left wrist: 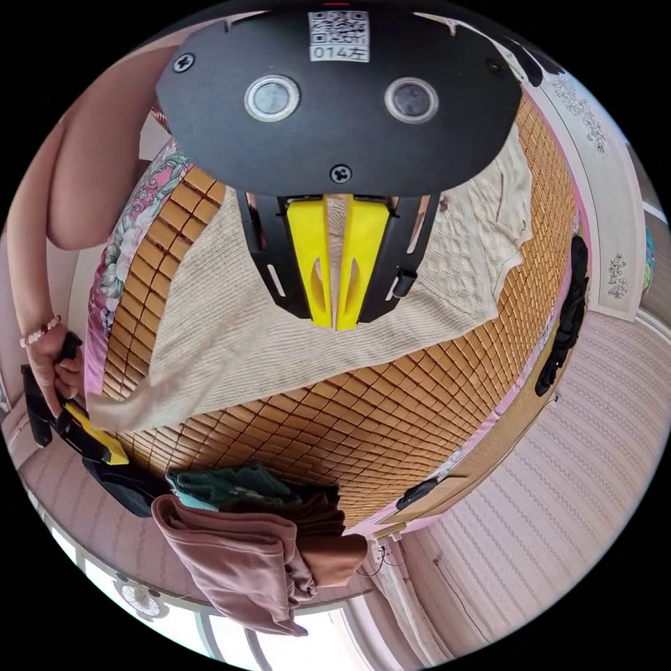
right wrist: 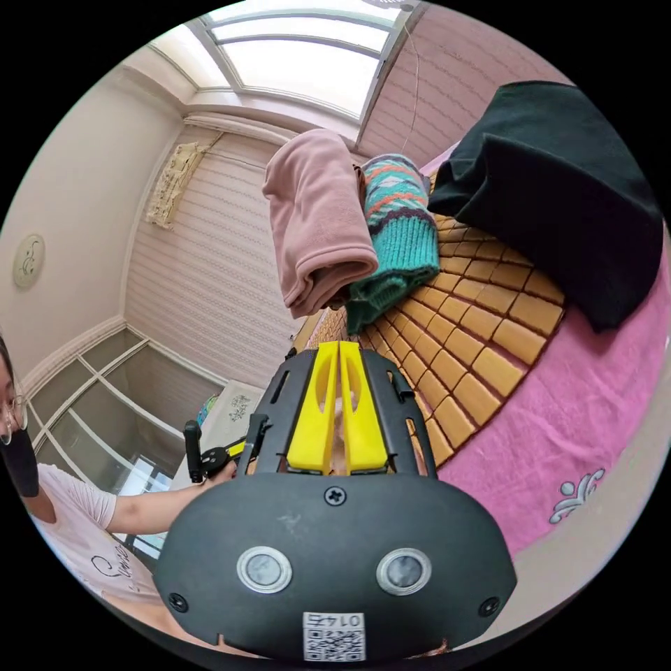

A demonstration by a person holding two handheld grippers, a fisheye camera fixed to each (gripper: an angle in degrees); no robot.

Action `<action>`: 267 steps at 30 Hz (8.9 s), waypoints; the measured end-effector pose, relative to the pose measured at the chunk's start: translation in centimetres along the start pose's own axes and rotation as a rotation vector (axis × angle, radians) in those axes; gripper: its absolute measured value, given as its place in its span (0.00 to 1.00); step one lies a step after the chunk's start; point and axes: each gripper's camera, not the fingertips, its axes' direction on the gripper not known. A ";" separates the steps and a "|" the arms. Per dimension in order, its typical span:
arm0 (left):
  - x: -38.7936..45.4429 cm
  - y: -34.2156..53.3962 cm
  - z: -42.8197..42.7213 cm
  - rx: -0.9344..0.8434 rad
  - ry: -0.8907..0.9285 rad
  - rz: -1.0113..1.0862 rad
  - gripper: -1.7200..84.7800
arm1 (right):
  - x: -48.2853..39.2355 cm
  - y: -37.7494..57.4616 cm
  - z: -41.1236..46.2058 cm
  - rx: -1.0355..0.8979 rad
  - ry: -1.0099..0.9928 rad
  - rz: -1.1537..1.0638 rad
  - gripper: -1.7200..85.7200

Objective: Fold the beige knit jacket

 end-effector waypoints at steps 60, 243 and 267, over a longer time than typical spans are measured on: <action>-33.9 50.3 -18.8 -0.127 0.001 -0.887 0.05 | -33.1 20.8 30.4 -0.701 0.077 -0.612 0.08; -15.5 43.6 -24.8 0.200 0.425 -0.289 0.07 | -15.8 28.3 21.8 -0.374 0.803 -0.286 0.12; 5.9 7.0 -7.4 0.116 0.375 0.321 0.15 | -4.0 15.6 9.4 0.015 0.795 -0.056 0.13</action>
